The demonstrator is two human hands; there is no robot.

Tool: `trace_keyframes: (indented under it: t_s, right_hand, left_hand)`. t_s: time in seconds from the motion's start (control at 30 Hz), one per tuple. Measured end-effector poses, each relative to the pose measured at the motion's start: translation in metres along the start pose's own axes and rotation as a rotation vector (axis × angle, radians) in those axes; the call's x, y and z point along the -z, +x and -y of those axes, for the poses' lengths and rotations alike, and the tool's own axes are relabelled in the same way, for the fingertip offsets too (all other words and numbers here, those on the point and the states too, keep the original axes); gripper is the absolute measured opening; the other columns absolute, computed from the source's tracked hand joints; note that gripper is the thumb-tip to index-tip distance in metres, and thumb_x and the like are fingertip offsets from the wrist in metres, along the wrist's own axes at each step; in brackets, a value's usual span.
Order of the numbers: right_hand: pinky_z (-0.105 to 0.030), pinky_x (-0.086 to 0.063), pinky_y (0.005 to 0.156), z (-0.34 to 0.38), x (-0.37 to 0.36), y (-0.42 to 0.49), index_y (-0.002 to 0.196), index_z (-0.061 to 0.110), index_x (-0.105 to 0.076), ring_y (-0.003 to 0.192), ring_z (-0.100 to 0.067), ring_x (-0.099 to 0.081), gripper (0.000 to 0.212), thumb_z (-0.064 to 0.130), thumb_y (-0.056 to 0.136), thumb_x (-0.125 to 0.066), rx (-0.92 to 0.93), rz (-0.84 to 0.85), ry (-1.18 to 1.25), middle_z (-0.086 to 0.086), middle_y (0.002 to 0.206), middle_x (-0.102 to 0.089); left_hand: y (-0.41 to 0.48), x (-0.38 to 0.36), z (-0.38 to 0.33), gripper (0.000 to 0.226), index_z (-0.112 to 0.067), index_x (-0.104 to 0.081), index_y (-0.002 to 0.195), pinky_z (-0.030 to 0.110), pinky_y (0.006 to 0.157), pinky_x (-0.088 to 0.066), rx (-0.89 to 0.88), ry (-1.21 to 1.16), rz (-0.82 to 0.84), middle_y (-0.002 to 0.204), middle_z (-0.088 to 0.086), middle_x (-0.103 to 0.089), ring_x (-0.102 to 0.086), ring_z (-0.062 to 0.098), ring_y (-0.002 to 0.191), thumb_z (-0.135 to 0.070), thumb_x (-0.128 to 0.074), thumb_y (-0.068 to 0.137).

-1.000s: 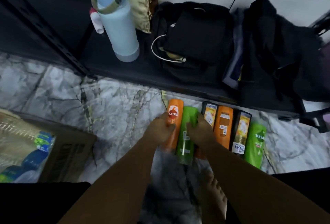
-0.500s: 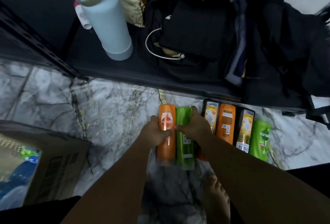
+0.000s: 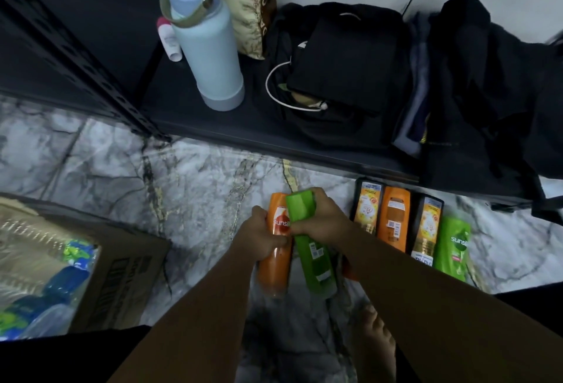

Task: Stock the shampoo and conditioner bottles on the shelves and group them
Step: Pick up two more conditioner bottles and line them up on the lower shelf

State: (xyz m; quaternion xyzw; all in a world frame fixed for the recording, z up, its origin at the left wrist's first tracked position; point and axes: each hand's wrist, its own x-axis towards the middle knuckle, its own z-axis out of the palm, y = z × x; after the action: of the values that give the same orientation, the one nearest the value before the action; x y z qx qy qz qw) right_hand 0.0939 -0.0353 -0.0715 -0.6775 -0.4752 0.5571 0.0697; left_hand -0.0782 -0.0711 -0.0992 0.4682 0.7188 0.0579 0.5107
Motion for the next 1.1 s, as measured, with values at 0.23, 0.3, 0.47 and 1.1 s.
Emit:
trace_keyframes:
  t_s: [0.23,0.3,0.47,1.1]
  right_hand:
    - [-0.031,-0.057,0.063,0.010,0.017,-0.010,0.125,0.026,-0.037,0.083,-0.018,-0.066,0.070,0.006,0.075,-0.082,-0.040,-0.026,0.079,-0.009,0.102,-0.065]
    - [-0.036,-0.060,0.066,0.012,0.021,-0.008,0.123,0.030,-0.037,0.083,-0.019,-0.068,0.074,0.008,0.071,-0.085,-0.021,-0.073,0.078,-0.007,0.100,-0.065]
    - [-0.038,-0.061,0.074,0.027,0.030,-0.003,0.117,0.022,-0.046,0.083,-0.018,-0.069,0.073,0.017,0.064,-0.096,-0.001,-0.209,0.126,-0.002,0.094,-0.068]
    - [-0.040,-0.054,0.081,0.083,0.046,-0.052,0.104,0.033,-0.057,0.086,-0.033,-0.061,0.017,0.048,0.097,-0.059,0.302,-0.349,-0.558,-0.005,0.111,-0.052]
  left_hand:
    - [-0.013,0.011,0.006,0.066,-0.019,-0.052,0.118,0.039,0.083,-0.056,0.012,0.156,0.019,0.107,0.006,-0.067,-0.066,0.028,0.094,-0.041,-0.080,0.063]
    - [-0.015,0.014,0.005,0.060,-0.022,-0.052,0.116,0.037,0.081,-0.056,0.003,0.116,0.002,0.105,0.005,-0.067,-0.066,0.026,0.091,-0.035,-0.083,0.066]
    - [-0.016,0.023,-0.008,0.046,-0.028,-0.054,0.105,0.036,0.079,-0.057,-0.010,-0.128,-0.021,0.098,-0.003,-0.069,-0.068,0.018,0.087,-0.012,-0.083,0.073]
    - [-0.052,0.055,-0.056,0.051,-0.018,-0.053,0.112,0.028,0.066,-0.052,-0.227,-0.443,-0.143,0.100,0.007,-0.065,-0.061,0.018,0.085,0.009,-0.077,0.077]
